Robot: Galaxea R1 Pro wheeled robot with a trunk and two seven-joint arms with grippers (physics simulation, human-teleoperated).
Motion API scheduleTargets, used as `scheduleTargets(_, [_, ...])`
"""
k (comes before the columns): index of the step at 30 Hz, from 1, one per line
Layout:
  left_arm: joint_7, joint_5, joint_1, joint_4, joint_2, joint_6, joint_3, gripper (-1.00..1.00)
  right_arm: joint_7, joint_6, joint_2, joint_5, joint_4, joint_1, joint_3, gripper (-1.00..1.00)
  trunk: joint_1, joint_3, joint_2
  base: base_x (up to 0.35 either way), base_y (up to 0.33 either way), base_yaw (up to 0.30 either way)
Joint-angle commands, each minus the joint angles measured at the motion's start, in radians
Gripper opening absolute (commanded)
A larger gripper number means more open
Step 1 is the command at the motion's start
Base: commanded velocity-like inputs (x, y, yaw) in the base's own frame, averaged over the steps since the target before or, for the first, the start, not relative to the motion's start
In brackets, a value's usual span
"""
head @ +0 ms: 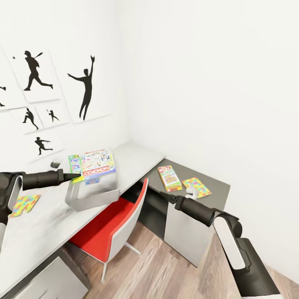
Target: Put all the toys in the child's room - the three board games (two on the bed and one on the table), the two jigsaw puzzles on the table, and the tennis ball on the table - inside the toy box on the table in the child's room.
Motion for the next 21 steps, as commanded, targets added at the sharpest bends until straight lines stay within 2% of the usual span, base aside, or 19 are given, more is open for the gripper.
scheduleTargets(1, [0.012,0.007,-0.012,0.011,-0.002,0.012,-0.002,-1.00,0.001,0.004,-0.001,-0.002,0.000,-0.001,0.000,1.00,0.001,-0.002,-0.002,0.284,-0.062,0.000])
scheduleTargets(7, [0.037,0.001,-0.035,0.038,0.001,0.005,-0.008,-1.00,0.000,0.006,-0.001,0.002,-0.001,-0.001,0.000,1.00,0.001,-0.002,-0.002,0.247,0.052,0.000])
scheduleTargets(13, [0.040,-0.001,-0.036,0.039,0.001,-0.006,-0.015,-1.00,-0.001,0.007,0.000,0.008,-0.002,-0.001,0.001,1.00,0.001,-0.002,-0.002,0.077,0.080,0.000])
scheduleTargets(16, [0.040,-0.032,-0.036,0.040,-0.004,-0.007,-0.016,-1.00,-0.001,0.007,0.000,0.007,-0.001,-0.001,0.001,1.00,0.001,-0.002,-0.002,0.006,0.142,0.000])
scheduleTargets(18, [0.041,-0.074,-0.036,0.040,-0.006,-0.007,-0.015,-1.00,-0.001,0.007,-0.001,0.008,-0.002,-0.001,0.001,1.00,0.001,-0.002,-0.002,0.002,0.079,-0.026])
scheduleTargets(21, [0.041,-0.101,-0.036,0.040,-0.006,-0.008,-0.015,-1.00,-0.001,0.005,-0.001,0.008,-0.002,-0.001,0.001,1.00,0.001,-0.001,-0.002,0.001,0.184,-0.026])
